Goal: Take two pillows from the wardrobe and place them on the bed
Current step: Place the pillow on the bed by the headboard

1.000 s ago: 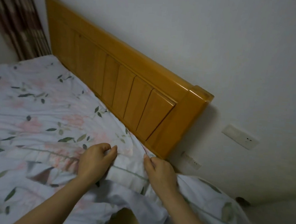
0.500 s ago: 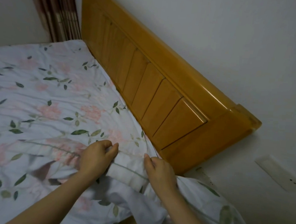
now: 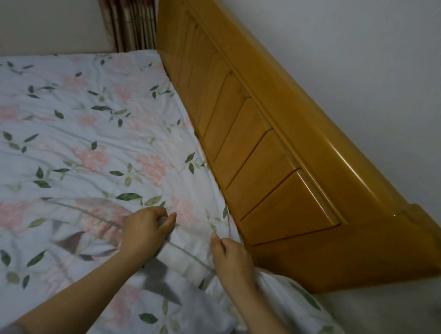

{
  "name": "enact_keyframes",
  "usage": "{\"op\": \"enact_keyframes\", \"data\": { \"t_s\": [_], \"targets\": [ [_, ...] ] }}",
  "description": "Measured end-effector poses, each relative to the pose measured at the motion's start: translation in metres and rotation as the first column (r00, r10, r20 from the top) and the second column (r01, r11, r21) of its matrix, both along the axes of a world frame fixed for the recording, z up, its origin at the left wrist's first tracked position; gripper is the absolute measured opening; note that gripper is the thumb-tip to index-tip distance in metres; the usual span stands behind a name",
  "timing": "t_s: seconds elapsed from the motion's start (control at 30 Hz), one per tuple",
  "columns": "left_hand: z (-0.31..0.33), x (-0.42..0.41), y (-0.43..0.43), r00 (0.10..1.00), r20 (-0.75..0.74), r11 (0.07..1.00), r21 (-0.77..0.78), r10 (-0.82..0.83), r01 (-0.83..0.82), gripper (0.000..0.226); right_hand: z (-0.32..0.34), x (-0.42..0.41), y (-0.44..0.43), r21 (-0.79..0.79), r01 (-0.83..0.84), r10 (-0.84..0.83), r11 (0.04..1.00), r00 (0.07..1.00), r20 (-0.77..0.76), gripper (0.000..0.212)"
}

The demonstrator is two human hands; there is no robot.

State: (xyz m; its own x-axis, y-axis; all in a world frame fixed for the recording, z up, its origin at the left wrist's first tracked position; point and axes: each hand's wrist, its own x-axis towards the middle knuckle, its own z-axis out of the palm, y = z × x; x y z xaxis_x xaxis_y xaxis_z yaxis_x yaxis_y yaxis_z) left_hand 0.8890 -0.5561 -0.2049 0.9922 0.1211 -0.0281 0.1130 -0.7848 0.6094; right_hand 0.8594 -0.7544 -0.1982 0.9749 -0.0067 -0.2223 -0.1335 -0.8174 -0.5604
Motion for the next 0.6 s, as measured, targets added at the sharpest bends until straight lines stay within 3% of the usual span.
{"op": "enact_keyframes", "data": {
  "t_s": [0.13, 0.47, 0.6],
  "targets": [
    [-0.009, 0.042, -0.015, 1.000, 0.013, 0.998, 0.065, -0.004, 0.003, 0.046, -0.007, 0.031, -0.009, 0.043, 0.031, -0.032, 0.999, 0.999, 0.016, 0.042],
    [-0.010, 0.141, -0.031, 0.966, 0.242, 0.985, 0.165, -0.086, 0.046, 0.040, -0.018, 0.088, 0.000, 0.278, 0.201, -0.232, 0.939, 0.969, 0.083, 0.044],
    [-0.024, 0.151, -0.015, 0.972, 0.211, 0.984, 0.117, 0.105, -0.132, 0.030, -0.029, 0.095, 0.016, 0.434, 0.128, -0.134, 0.892, 0.991, -0.015, 0.031]
  ]
}}
